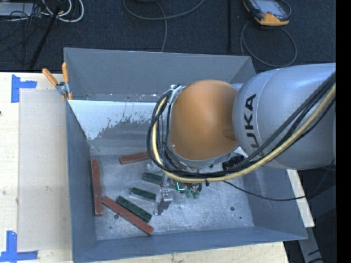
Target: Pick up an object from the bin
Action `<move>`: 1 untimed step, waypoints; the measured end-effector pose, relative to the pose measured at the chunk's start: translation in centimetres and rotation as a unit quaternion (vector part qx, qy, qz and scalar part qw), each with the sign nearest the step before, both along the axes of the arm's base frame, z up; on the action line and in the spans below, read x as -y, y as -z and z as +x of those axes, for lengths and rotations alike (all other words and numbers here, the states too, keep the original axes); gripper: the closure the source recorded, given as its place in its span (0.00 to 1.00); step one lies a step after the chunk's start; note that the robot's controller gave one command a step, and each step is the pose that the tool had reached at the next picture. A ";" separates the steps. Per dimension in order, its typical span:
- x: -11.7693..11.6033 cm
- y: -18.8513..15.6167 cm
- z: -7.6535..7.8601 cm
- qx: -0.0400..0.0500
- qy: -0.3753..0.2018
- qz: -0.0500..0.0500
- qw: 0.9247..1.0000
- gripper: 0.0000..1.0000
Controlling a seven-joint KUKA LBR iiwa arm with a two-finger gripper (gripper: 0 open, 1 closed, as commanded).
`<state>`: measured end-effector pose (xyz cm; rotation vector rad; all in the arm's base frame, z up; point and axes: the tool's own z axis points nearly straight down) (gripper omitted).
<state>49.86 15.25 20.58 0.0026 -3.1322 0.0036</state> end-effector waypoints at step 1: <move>0.0 -0.4 0.2 0.004 0.001 0.001 1.000 0.00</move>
Offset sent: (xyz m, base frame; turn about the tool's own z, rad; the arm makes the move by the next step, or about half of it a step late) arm -0.0041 0.0034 -0.1358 -0.0580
